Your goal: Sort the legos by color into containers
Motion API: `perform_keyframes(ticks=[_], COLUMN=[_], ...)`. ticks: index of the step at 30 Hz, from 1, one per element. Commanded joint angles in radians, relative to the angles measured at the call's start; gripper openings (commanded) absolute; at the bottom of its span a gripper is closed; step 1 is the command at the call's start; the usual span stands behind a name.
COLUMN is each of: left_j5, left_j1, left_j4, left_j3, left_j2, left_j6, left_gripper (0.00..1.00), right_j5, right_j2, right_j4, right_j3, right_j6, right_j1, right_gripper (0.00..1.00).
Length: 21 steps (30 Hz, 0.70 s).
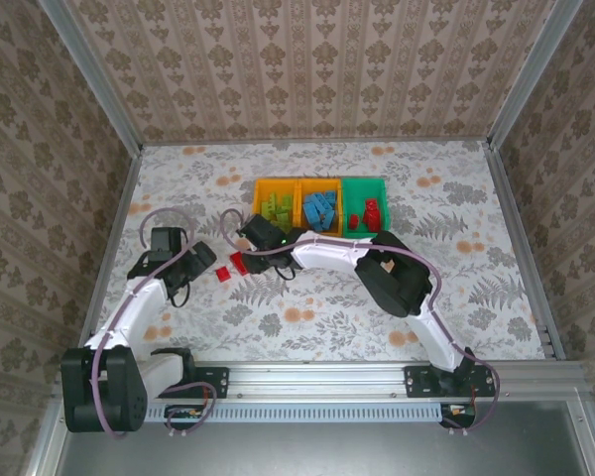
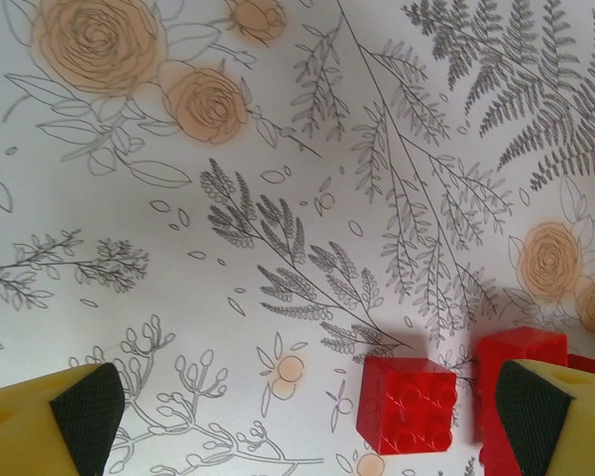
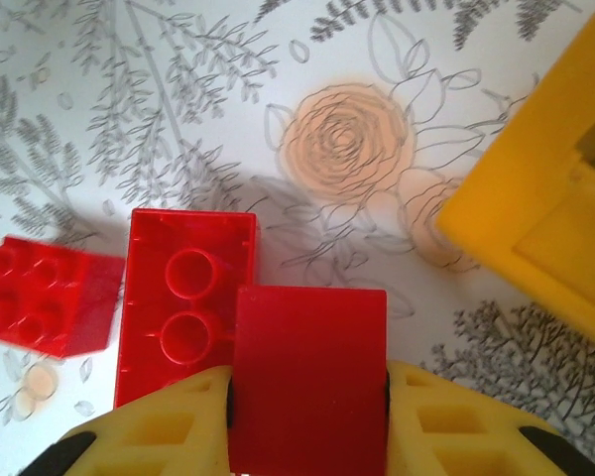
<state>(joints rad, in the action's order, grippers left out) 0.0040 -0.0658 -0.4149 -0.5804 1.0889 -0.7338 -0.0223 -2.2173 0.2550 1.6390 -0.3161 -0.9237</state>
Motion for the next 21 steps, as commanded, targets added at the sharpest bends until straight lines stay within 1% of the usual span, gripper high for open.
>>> perform_keyframes(ticks=[1, 6, 10, 16, 18, 21], left_j5=[-0.004, -0.02, -0.036, -0.051, -0.057, -0.062], left_j1=[-0.024, -0.065, -0.105, -0.167, -0.183, -0.202], left_j4=[0.011, 0.011, 0.023, 0.051, 0.053, 0.051], left_j3=[0.011, -0.008, -0.019, -0.045, -0.058, -0.073], left_j2=[-0.008, 0.01, 0.038, 0.109, 0.13, 0.156], left_j6=[-0.012, -0.008, -0.009, -0.023, -0.024, -0.023], left_gripper=[1.0, 1.0, 1.0, 1.0, 1.0, 1.0], right_j5=[0.046, 0.014, -0.033, -0.083, -0.084, -0.079], right_j2=[0.085, 0.17, 0.259, 0.323, 0.337, 0.348], right_j4=[0.006, 0.025, 0.027, 0.024, 0.009, -0.012], right_j3=[-0.026, -0.129, -0.261, -0.418, -0.458, -0.5], right_j6=[0.006, 0.001, 0.002, -0.025, -0.039, -0.058], right_j1=[-0.014, -0.014, -0.012, -0.014, -0.014, -0.015], right_gripper=[0.22, 0.21, 0.21, 0.21, 0.23, 0.3])
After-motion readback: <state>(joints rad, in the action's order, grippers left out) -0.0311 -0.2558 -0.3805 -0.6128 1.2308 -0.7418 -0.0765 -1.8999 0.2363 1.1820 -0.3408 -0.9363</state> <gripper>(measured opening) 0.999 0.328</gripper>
